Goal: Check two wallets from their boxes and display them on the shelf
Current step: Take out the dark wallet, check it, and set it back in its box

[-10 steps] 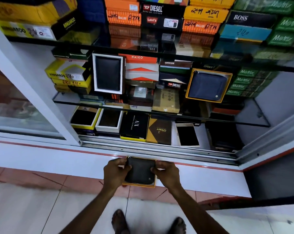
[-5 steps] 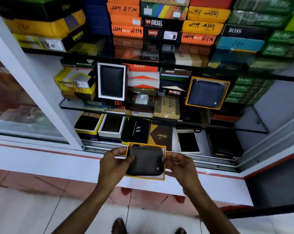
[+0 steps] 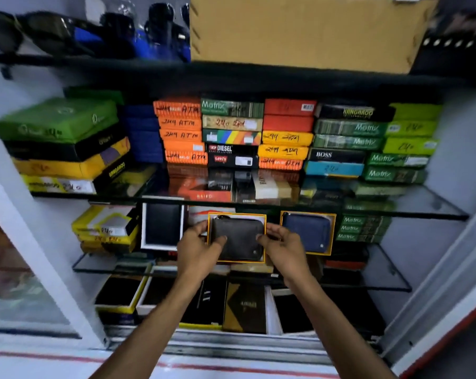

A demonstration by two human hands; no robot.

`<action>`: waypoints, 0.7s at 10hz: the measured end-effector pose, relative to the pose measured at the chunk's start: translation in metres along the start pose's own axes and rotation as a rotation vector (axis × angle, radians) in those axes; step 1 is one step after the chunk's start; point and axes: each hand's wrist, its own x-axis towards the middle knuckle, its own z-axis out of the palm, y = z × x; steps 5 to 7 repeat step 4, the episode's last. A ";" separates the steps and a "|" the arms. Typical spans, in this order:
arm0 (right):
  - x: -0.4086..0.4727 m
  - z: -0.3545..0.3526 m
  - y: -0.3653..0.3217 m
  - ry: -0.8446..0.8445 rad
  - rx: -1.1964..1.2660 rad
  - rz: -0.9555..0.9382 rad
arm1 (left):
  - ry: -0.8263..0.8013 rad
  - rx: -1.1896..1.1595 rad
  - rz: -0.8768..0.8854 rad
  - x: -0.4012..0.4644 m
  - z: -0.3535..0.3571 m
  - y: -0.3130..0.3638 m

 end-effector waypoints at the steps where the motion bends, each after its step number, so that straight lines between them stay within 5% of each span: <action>1: 0.019 0.008 0.010 -0.003 -0.048 0.031 | -0.037 0.028 -0.023 0.014 0.012 -0.006; 7: 0.018 0.007 0.014 -0.100 -0.050 -0.019 | -0.054 0.142 0.106 0.012 0.015 -0.015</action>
